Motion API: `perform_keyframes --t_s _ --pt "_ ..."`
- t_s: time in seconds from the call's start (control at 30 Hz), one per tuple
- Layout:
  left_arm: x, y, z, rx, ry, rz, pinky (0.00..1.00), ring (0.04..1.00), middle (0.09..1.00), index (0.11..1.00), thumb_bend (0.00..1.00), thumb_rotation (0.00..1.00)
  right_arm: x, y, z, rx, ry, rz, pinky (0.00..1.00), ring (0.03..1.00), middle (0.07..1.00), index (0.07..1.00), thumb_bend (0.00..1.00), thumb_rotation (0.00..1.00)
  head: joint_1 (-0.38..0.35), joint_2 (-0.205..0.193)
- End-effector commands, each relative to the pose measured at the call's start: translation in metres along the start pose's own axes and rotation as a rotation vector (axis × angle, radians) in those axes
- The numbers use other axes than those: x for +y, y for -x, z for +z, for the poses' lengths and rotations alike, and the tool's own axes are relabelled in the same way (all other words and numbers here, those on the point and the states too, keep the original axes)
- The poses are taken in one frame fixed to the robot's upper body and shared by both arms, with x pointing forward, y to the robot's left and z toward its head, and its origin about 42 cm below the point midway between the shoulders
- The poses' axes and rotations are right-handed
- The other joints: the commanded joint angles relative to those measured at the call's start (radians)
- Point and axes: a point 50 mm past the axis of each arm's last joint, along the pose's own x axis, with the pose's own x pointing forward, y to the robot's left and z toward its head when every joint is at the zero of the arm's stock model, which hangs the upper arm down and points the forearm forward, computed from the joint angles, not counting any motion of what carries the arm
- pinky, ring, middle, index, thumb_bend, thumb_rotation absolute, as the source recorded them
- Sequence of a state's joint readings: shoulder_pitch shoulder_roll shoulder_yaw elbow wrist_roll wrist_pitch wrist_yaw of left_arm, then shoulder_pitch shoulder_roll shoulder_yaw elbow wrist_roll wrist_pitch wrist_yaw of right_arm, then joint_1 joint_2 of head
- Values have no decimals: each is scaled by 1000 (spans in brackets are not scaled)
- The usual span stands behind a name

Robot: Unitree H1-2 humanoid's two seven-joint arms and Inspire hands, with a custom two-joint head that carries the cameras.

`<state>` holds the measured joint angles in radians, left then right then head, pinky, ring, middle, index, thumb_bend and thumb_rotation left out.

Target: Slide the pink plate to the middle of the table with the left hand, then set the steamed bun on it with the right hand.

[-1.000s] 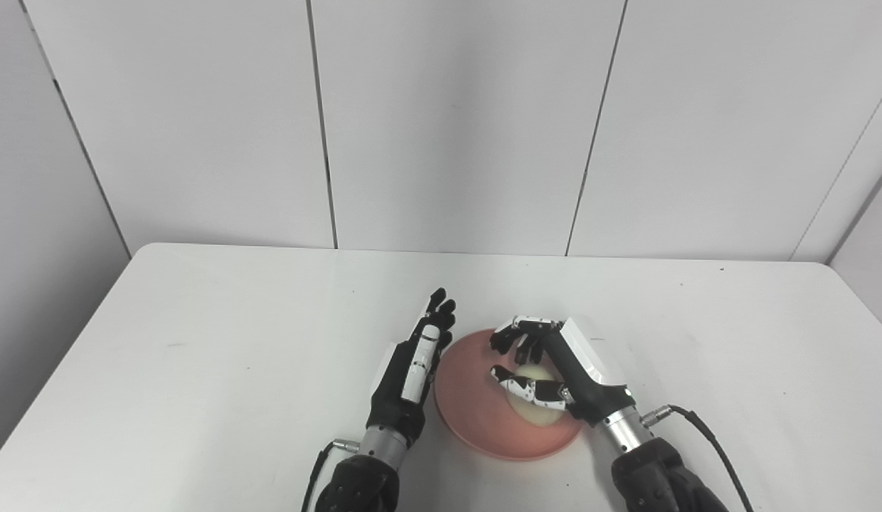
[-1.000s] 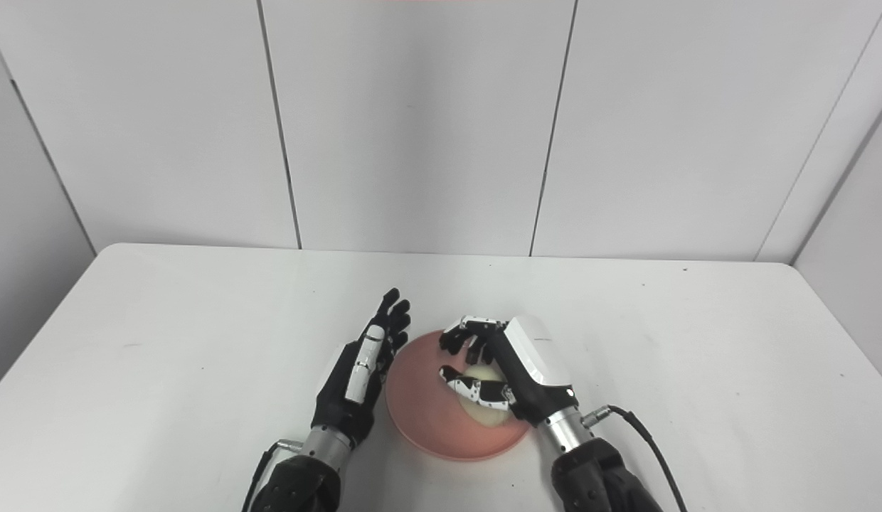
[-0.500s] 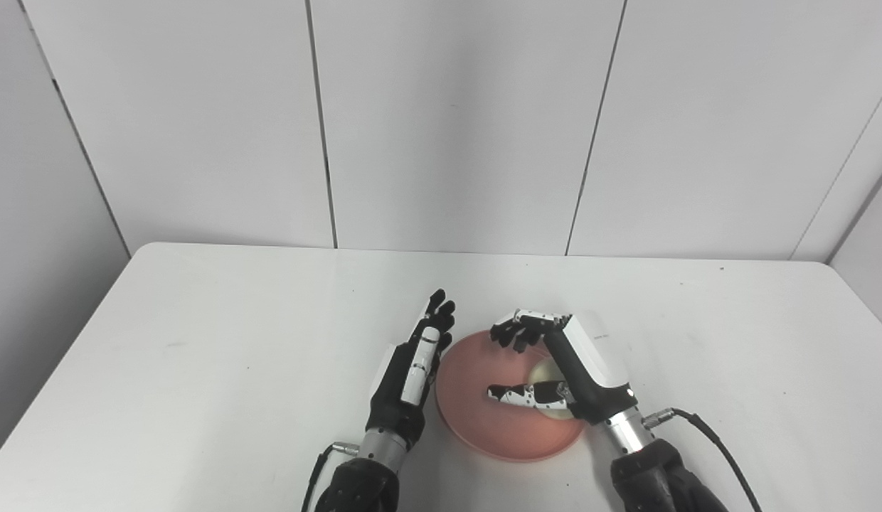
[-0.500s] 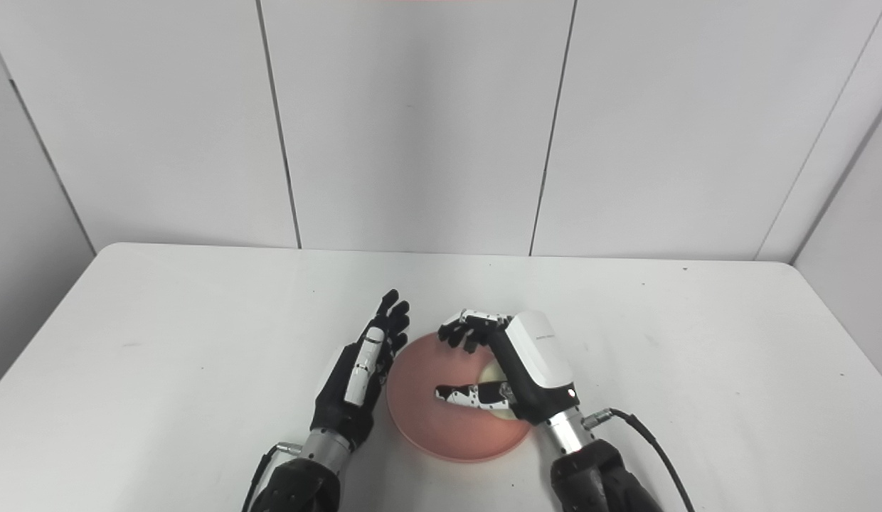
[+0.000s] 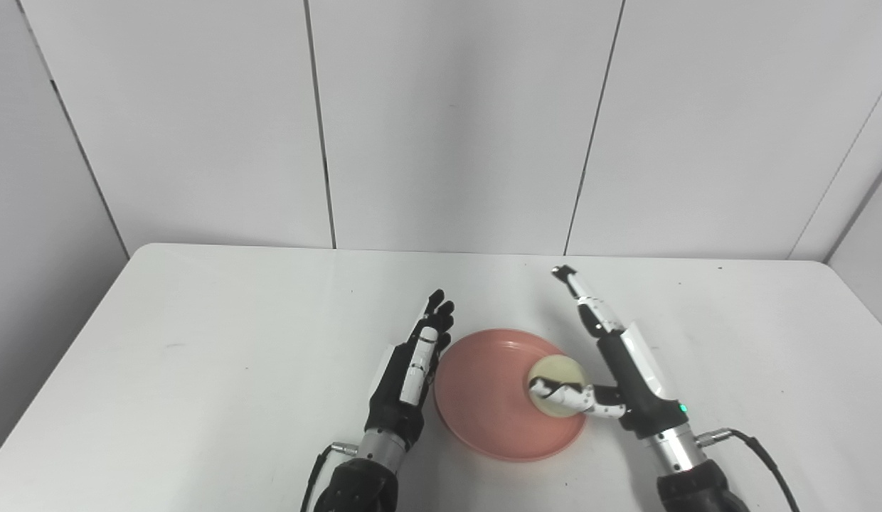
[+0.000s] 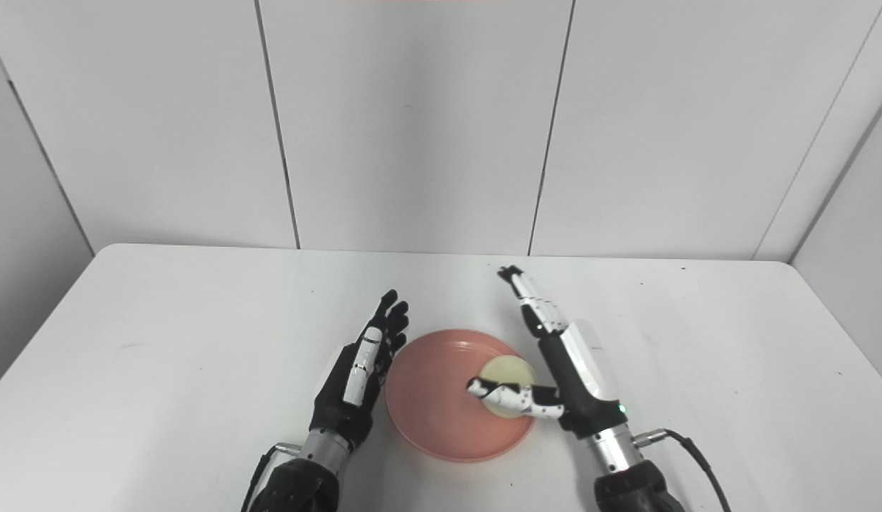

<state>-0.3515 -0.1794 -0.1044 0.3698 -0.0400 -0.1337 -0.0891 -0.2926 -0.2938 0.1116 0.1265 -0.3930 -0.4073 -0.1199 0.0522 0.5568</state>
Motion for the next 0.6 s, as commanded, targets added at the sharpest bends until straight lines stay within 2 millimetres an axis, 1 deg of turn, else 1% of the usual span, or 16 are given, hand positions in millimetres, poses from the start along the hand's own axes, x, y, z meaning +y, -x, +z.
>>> perform_keyframes --t_s 0.0,0.03,0.1,0.2,0.23,0.3,0.37,0.47,0.5,0.57 --pt "6 7 -8 4 7 -4 1000 994 984 972 495 997 -9 -3 1 22 -35 -38 972 996 999 976 656 860 -4 2" --pt "7 7 -7 0 6 -3 1000 993 984 973 490 999 -10 -1 -1 48 -43 -39 971 990 998 981 659 902 -6 2" --pt "9 7 -6 0 0 -1 1000 991 985 976 491 1000 -12 1 -3 81 -63 -40 969 984 999 984 649 945 -8 3" --pt "12 8 -5 0 -10 0 1000 997 991 979 473 1000 -11 3 -4 118 -95 -48 942 963 990 977 643 983 -11 4" --pt "13 8 -4 0 -12 7 1000 999 993 980 467 1000 -10 3 -4 148 -150 -58 936 959 988 976 641 992 -12 4" --pt "15 8 -3 -4 -15 16 1000 1000 995 979 464 1000 -7 4 -4 184 -251 -77 945 961 993 979 661 962 -11 5" --pt "17 9 -3 -13 -15 27 1000 1000 999 982 446 1000 -4 2 -5 203 -334 -89 953 962 993 982 657 935 -9 6" --pt "20 10 -2 -27 -18 44 1000 1000 1000 990 493 984 0 1 -9 242 -427 -86 993 994 1000 1000 630 951 -8 8" --pt "21 10 -2 -33 -22 50 1000 1000 1000 990 496 983 1 2 -11 263 -456 -80 994 995 1000 1000 627 951 -7 8" --pt "23 11 -3 -38 -32 60 1000 1000 1000 998 539 978 3 3 -15 295 -498 -75 999 1000 1000 1000 628 984 -5 10"
